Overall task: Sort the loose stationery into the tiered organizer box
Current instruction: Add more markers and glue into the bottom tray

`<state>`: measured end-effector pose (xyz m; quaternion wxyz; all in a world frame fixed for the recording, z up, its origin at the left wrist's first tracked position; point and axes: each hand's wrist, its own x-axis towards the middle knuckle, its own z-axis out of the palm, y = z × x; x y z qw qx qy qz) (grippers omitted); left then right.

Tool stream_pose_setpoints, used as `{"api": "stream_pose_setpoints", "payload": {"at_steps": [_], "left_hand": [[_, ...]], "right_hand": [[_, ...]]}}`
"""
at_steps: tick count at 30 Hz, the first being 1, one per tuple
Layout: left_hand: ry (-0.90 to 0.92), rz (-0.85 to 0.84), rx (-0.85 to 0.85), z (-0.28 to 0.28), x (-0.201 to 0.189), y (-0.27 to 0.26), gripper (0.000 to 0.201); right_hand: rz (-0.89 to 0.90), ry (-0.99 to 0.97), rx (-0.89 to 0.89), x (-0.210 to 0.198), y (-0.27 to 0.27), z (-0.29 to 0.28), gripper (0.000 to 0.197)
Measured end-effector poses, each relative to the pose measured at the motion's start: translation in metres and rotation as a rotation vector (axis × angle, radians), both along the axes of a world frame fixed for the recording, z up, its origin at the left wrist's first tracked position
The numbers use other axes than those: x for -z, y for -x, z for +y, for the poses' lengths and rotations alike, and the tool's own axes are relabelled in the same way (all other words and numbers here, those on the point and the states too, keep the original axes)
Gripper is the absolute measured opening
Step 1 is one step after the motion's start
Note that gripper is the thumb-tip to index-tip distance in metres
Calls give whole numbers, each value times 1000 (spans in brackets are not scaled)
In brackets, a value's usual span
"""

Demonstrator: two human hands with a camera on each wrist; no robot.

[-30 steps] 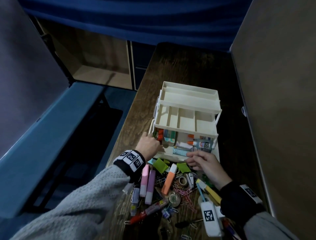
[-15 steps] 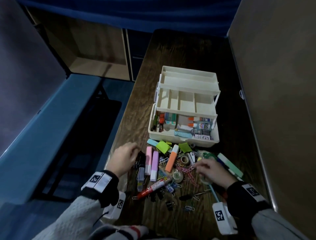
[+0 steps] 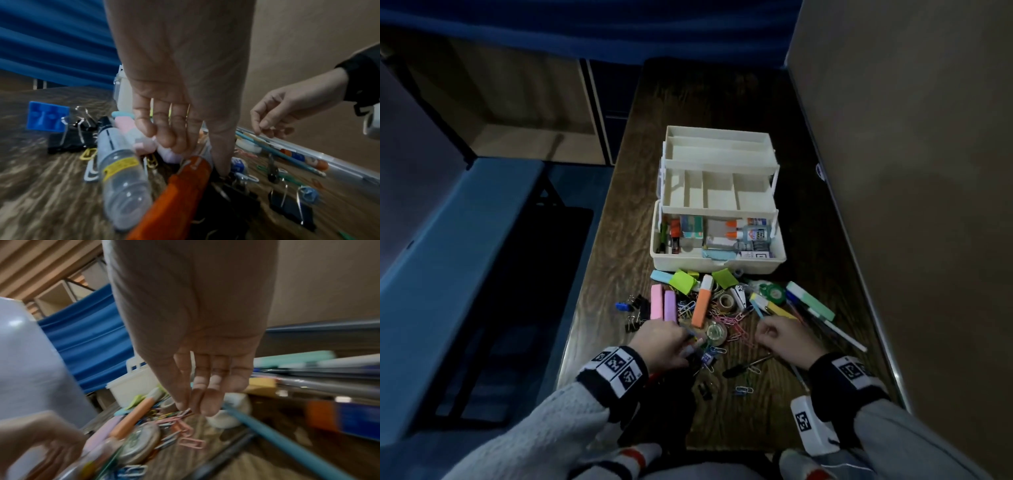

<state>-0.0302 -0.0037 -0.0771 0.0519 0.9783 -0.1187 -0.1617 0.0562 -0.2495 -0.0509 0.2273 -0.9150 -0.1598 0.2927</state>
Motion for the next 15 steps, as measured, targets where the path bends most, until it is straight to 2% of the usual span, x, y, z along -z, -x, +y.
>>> {"api": "stream_pose_setpoints", "payload": {"at_steps": [2, 4, 6, 8, 10, 12, 15], "left_hand": [[29, -2, -7, -3, -1, -2, 40], [95, 12, -46, -2, -2, -4, 31], [196, 30, -128, 2, -3, -6, 19], [276, 37, -240, 8, -4, -7, 18], [343, 40, -342, 18, -6, -7, 28], [423, 36, -450, 31, -8, -6, 29], [462, -28, -621, 57, -12, -1, 21]], "right_hand": [[-13, 0, 84, 4, -1, -15, 14], [-28, 34, 198, 7, -4, -30, 15], [-63, 46, 315, 9, -9, -43, 10], [-104, 71, 383, 12, -12, -54, 10], [-118, 101, 388, 14, -14, -58, 9], [-111, 93, 345, 17, -13, -56, 5], [-79, 89, 252, 19, -8, -48, 24]]}}
